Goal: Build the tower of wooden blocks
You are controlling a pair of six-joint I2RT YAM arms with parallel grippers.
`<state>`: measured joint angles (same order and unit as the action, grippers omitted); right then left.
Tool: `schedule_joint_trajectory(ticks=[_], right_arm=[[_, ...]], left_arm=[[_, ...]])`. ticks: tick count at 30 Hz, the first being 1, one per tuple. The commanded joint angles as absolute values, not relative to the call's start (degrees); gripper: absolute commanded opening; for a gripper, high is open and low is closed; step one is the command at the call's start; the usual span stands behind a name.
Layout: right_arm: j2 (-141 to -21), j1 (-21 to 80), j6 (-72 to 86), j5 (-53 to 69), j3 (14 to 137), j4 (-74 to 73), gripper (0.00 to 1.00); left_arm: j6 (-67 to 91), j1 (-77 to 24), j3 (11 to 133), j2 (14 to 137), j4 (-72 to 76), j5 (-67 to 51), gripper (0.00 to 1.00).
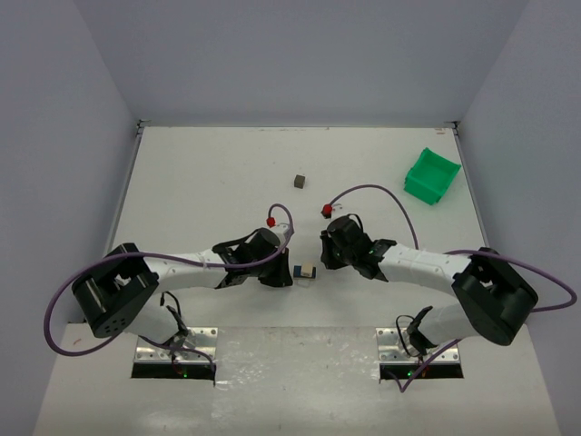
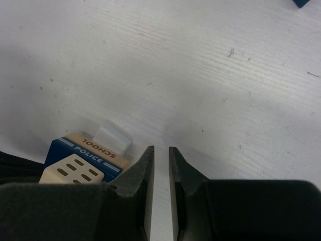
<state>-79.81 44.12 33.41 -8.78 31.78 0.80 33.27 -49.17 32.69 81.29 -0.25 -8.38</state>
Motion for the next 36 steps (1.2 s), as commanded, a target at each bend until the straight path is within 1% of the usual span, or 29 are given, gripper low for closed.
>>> schedule_joint_trajectory(ticks=[1,13,23,36], right_arm=[[-78.2,44.4,33.1,-10.4,31.6,1.5,0.17],[-76.7,44.3,33.6,-11.2,30.2,1.9,0.17],[-75.5,44.4,33.5,-11.5,29.9,1.7,0.18],[-74.7,44.2,33.3,-11.9,29.8,1.3,0.18]], left_arm=[[32.8,-49.6,34.6,81.7,2.8,-8.4,0.00],[35.3,-49.7,34.6,81.9,3.4,-4.2,0.00],[35.1,-49.8,33.9,81.7,4.0,-5.4,0.00],[34.0,-50.4,33.2,81.4,1.7,-4.0,0.00]])
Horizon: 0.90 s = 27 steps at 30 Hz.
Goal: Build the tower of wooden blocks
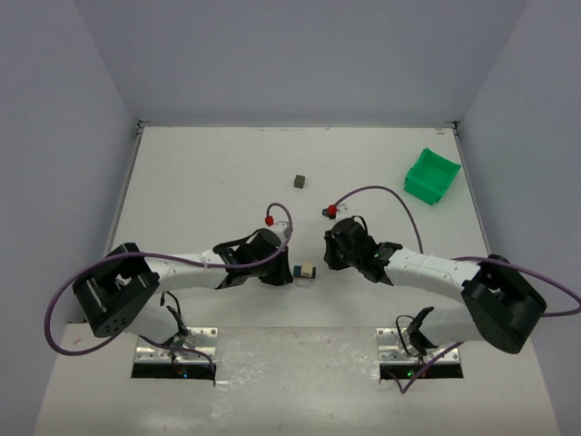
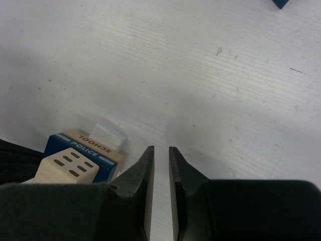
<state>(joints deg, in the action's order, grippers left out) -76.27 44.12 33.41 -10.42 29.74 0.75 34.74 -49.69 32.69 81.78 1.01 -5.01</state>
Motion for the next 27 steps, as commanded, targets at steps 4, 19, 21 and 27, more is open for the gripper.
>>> schedule_joint_trajectory(ticks=[4,19,21,27], right_arm=[[-74.6,44.3,33.3,-12.0,29.8,1.2,0.18],[-73.8,44.2,33.5,-12.8,29.4,1.0,0.18],[-73.6,44.3,33.5,-13.0,29.3,1.0,0.18],[-73.1,44.3,33.7,-13.1,28.9,1.0,0.18]], left_arm=[[34.0,-50.5,33.3,81.1,1.5,-3.6,0.00],[34.4,-51.6,35.1,84.3,1.7,-3.5,0.00],[34.4,-51.5,35.2,84.6,1.6,-3.4,0.00],[34.8,-51.5,35.5,84.6,1.8,-3.0,0.00]])
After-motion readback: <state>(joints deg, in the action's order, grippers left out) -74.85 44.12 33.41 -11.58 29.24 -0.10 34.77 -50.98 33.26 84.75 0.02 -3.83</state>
